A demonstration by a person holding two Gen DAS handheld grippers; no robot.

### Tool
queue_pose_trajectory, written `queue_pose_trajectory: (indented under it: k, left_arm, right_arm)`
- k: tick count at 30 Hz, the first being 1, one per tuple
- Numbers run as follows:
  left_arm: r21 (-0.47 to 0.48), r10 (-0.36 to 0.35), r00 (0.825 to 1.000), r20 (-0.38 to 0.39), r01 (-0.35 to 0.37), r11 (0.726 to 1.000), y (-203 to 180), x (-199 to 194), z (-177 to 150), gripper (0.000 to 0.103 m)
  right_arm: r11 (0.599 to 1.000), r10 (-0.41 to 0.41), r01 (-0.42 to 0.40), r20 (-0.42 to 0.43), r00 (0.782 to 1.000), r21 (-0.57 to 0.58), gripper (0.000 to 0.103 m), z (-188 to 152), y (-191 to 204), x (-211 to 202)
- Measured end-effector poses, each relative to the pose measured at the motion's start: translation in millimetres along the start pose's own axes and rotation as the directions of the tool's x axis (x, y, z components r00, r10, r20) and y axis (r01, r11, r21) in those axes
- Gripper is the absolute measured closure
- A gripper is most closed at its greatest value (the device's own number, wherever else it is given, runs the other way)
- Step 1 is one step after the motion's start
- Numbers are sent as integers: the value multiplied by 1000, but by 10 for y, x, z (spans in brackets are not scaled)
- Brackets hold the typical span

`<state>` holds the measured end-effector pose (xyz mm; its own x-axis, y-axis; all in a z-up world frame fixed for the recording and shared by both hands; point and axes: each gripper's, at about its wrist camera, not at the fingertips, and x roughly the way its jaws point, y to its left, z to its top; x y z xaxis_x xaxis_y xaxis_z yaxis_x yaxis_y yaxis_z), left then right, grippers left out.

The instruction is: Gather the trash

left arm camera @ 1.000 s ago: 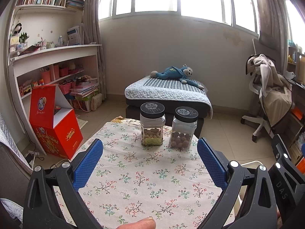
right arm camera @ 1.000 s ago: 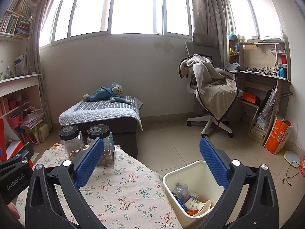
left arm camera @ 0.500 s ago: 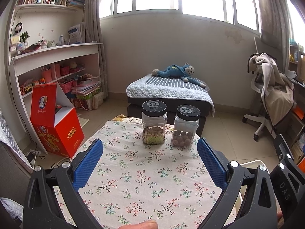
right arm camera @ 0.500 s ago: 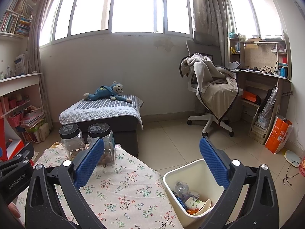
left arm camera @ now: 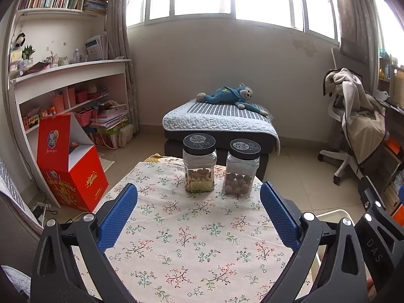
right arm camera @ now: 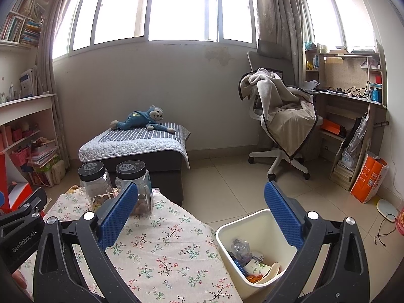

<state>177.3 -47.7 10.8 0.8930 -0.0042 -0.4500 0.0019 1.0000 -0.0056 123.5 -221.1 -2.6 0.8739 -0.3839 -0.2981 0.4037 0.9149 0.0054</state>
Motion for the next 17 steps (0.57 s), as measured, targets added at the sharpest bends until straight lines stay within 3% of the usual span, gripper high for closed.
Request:
queue_pose_trajectory:
  k: [3,8,17]
  left_arm:
    - [5,-9,1000,3,9,1000,-14,-4,-4,16]
    - [-3,-14,1000,4,14,1000,0,-17,12,16]
    - [-5,-2,1000,5,2,1000,-30,-66,21,7]
  right_arm:
    - [1000,-1,1,-4,1000,3,7,-2,-15,1]
    - [1000,-3,3,-2,1000,1,7,1,-26,-7]
    - [1000,-6,6,3,1000,3,7,29,-41,-13]
